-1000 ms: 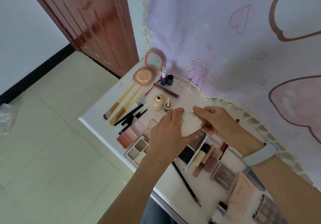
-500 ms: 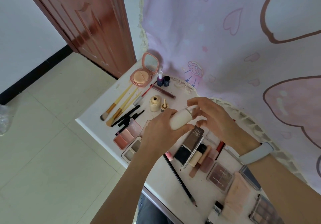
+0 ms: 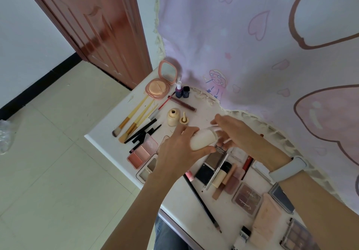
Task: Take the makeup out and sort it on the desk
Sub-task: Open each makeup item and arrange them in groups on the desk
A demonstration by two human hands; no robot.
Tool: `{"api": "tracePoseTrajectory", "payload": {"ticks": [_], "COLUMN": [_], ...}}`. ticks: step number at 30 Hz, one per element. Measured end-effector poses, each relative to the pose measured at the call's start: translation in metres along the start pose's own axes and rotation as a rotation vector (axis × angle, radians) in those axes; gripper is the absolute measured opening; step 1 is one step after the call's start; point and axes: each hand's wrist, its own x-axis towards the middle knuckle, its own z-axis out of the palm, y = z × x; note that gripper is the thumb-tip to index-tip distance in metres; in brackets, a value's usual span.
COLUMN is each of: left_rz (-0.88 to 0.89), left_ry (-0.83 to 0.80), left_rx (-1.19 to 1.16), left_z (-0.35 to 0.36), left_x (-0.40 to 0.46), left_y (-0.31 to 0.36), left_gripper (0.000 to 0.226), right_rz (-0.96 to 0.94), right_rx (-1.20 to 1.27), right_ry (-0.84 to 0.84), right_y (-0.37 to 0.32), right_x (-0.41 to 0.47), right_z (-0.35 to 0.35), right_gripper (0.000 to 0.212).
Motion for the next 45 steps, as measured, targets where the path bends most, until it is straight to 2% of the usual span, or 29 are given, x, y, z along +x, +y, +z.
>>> {"api": "tracePoseTrajectory", "payload": {"ticks": [2, 4, 7, 9, 12, 16, 18, 24, 28, 33, 39, 42, 45], "left_rz": [-0.012, -0.049, -0.123, -0.135, -0.114, -0.175, -0.16, -0.074, -0.128, -0.168, -0.11, -0.047, -0.044], "left_ry": [-0.026, -0.057, -0.095, -0.095, -0.067, -0.105, -0.136, -0.263, -0.285, -0.336, -0.16, -0.155, -0.132], "left_rx": [0.038, 0.023, -0.069, -0.066, -0.047, -0.153, -0.118, 0.232, 0.3, 0.375, 0.707, 0.723, 0.71], "left_z": [0.002, 0.002, -0.003, -0.006, -0.009, -0.006, -0.002, 0.017, 0.03, 0.035, 0.03, 0.037, 0.04], "left_x": [0.001, 0.002, 0.007, 0.011, 0.018, 0.031, 0.036, 0.057, 0.063, 0.064, 0.051, 0.039, 0.035], "left_y": [0.0, 0.0, -0.002, -0.004, -0.004, 0.002, 0.006, 0.015, 0.01, 0.002, 0.011, 0.013, 0.01], "left_gripper": [0.07, 0.067, 0.053, 0.046, 0.041, 0.036, 0.036, 0.034, 0.032, 0.034, 0.031, 0.035, 0.034], "right_rz": [-0.013, -0.098, -0.197, -0.21, -0.132, 0.029, 0.055, 0.04, 0.013, -0.019, -0.001, -0.013, -0.042], "right_rx": [-0.093, -0.063, -0.017, 0.055, 0.14, 0.551, 0.602, 0.389, 0.184, 0.078, 0.07, 0.098, 0.006], "right_ry": [-0.009, 0.001, 0.048, 0.149, 0.243, 0.149, 0.173, 0.381, 0.386, 0.369, 0.367, 0.314, 0.22], "right_y": [0.003, 0.006, 0.008, 0.011, 0.021, 0.03, 0.036, 0.047, 0.054, 0.059, 0.063, 0.064, 0.062], "right_x": [0.0, 0.0, 0.001, 0.003, 0.008, 0.012, 0.016, 0.027, 0.034, 0.04, 0.043, 0.041, 0.04], "right_z": [0.0, -0.003, -0.012, -0.017, -0.026, -0.025, -0.024, -0.026, -0.025, -0.022, -0.022, -0.023, -0.022], "right_gripper": [0.026, 0.011, 0.026, 0.024, 0.021, 0.015, 0.014, 0.01, 0.017, 0.016, 0.018, 0.024, 0.026]}}
